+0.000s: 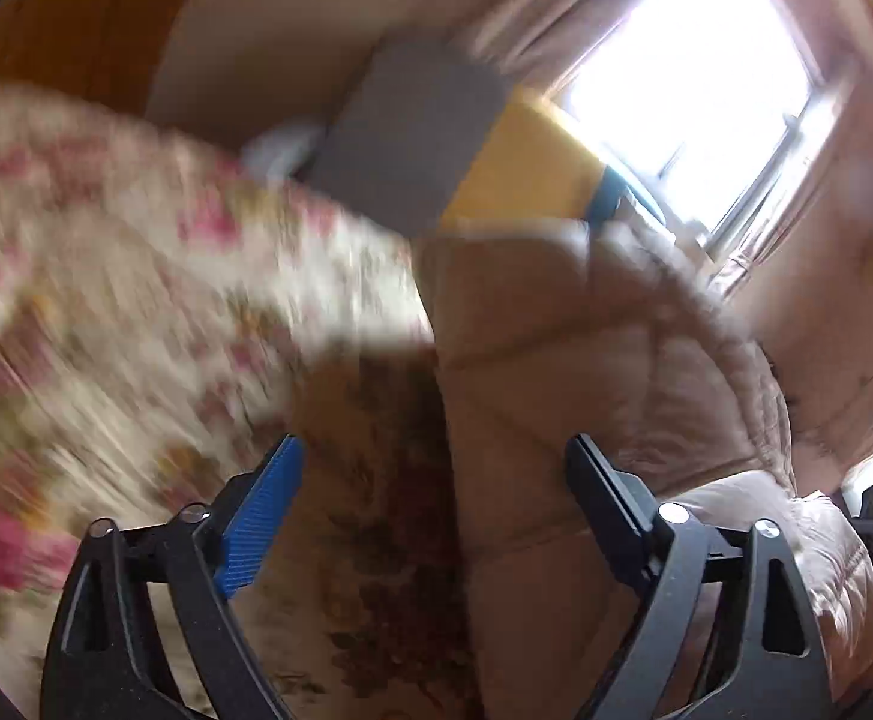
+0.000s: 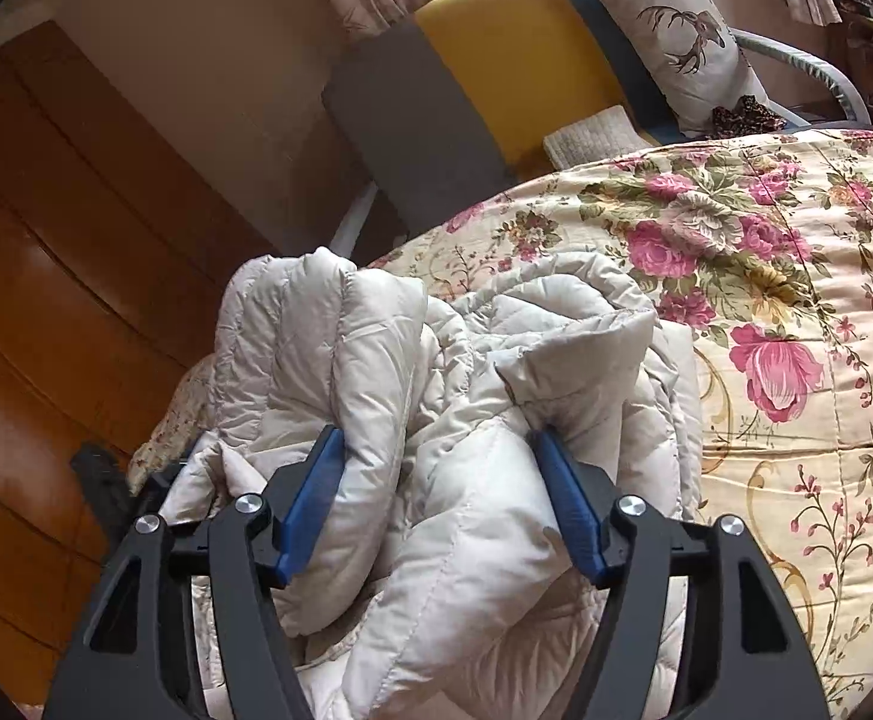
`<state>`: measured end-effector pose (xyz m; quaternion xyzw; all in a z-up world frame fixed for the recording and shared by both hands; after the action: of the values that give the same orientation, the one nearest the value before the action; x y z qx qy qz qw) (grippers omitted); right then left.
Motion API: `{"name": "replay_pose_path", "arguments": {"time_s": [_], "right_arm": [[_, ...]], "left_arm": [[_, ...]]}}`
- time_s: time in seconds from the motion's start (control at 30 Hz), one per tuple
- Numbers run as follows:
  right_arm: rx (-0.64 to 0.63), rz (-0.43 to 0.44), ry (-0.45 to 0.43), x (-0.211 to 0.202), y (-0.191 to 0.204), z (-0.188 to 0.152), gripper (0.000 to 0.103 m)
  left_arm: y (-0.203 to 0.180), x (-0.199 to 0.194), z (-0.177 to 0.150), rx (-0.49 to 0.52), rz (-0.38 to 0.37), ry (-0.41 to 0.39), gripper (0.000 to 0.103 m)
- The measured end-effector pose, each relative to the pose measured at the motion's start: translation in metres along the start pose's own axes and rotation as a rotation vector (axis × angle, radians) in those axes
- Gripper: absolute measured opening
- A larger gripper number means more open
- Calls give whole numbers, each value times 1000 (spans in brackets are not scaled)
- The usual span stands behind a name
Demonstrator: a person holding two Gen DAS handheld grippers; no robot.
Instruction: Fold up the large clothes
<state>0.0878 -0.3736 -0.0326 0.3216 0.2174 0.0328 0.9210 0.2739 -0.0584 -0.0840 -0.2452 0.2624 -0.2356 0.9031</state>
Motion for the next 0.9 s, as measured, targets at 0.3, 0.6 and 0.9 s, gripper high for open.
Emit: {"name": "replay_pose_path", "arguments": {"time_s": [0.3,0.6,0.9], "right_arm": [[186,-172,-209,-53,-79,-1,58],[-82,-176,12,30,-72,-51,57],[12,-88,27,38,-90,-50,57]], "left_arm": [[-18,17,-5,3,-57,-12,74],[-93,37,-17,215,-155,4,41],[-217,37,-64,827,-66,-63,41]]}}
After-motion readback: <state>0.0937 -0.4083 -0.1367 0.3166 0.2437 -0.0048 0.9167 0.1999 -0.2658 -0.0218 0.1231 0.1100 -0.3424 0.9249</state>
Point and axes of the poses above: each gripper's, at about its wrist camera, not at the fingertips, and x roughly the way its jaws point, y to its left, z to its top, the point moved 8 cm from there along x, roughly the way its jaws point, and after that the axes turned 14 degrees about -y, right-handed, at the moved point
